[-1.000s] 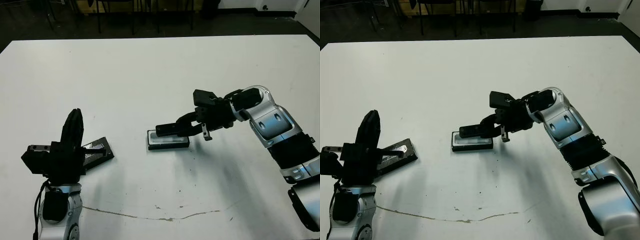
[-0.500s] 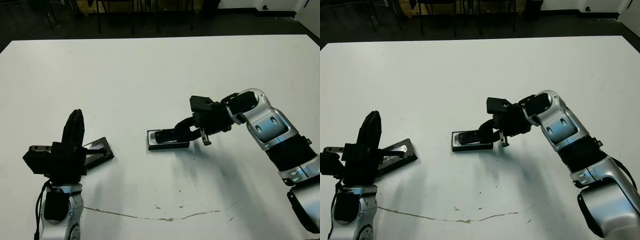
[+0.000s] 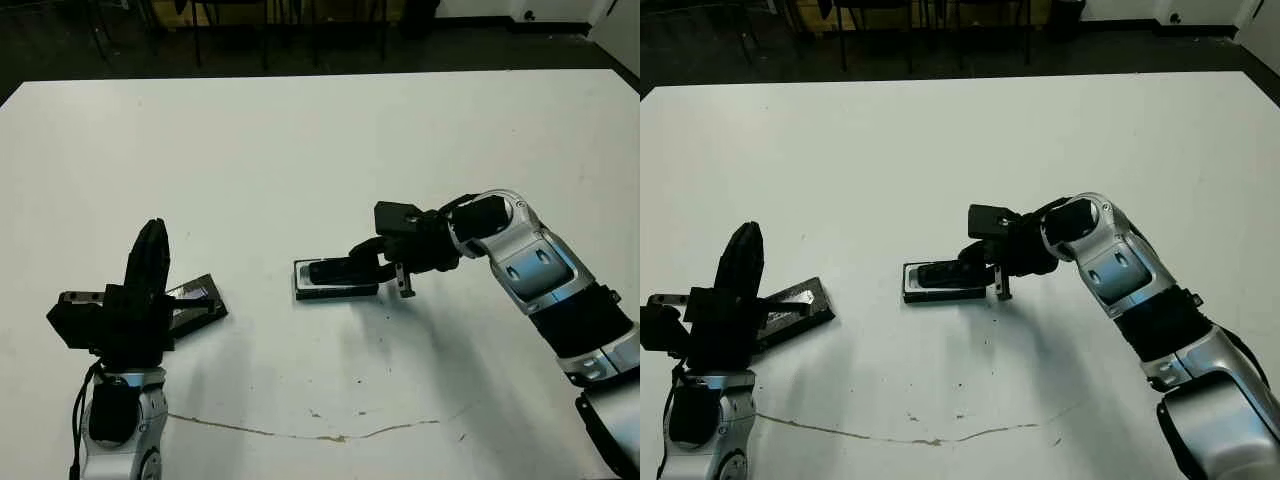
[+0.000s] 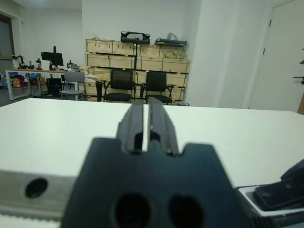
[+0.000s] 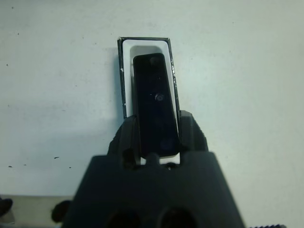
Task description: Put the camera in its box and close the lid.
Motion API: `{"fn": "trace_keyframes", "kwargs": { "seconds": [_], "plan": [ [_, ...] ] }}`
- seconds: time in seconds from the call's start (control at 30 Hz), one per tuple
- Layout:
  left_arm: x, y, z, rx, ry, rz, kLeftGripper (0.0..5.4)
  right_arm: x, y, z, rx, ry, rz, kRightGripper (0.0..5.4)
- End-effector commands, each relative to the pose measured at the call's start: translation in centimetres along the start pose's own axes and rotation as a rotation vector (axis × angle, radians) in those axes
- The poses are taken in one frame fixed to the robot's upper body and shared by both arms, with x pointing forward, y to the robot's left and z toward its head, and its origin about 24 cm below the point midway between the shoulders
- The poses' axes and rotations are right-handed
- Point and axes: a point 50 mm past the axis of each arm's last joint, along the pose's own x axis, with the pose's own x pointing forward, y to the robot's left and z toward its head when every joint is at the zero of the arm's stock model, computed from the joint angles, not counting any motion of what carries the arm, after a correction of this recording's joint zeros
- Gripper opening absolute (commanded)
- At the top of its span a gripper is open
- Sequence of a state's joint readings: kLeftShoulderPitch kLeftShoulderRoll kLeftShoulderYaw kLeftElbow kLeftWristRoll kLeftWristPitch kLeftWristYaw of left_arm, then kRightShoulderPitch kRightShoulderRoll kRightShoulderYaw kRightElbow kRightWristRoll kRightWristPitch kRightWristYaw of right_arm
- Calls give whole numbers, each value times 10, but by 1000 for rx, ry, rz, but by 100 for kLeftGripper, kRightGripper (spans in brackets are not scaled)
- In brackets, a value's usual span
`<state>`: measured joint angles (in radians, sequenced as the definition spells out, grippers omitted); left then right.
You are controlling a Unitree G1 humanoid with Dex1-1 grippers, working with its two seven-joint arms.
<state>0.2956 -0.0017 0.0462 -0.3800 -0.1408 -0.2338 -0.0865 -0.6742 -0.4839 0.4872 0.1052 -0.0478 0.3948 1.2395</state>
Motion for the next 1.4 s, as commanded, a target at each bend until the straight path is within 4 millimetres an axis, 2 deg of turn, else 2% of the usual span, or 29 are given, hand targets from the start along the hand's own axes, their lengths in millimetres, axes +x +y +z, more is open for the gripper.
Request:
{"fn": "trace_keyframes", "kwargs": {
  "seconds": [0.03,0.2,0.7,1.0,1.17,1.4],
  "plan": [
    [-4,2,-5,5,36,9,0,-2,2,-6,23,23,1,66],
    [-3,0,-5,-11,37,9,0,-2,3,-1,-27,47,29,66],
    [-3,0,-5,4,39,13,0,8,1,-2,0,81,112,66],
    [-4,-1,-5,5,39,16,0,20,0,10,-77,106,167,66],
    [-4,-2,-6,11,41,20,0,27,0,16,-59,115,201,66],
    [-6,-1,-7,9,39,30,0,30,2,25,-102,130,200,66]
  ]
}}
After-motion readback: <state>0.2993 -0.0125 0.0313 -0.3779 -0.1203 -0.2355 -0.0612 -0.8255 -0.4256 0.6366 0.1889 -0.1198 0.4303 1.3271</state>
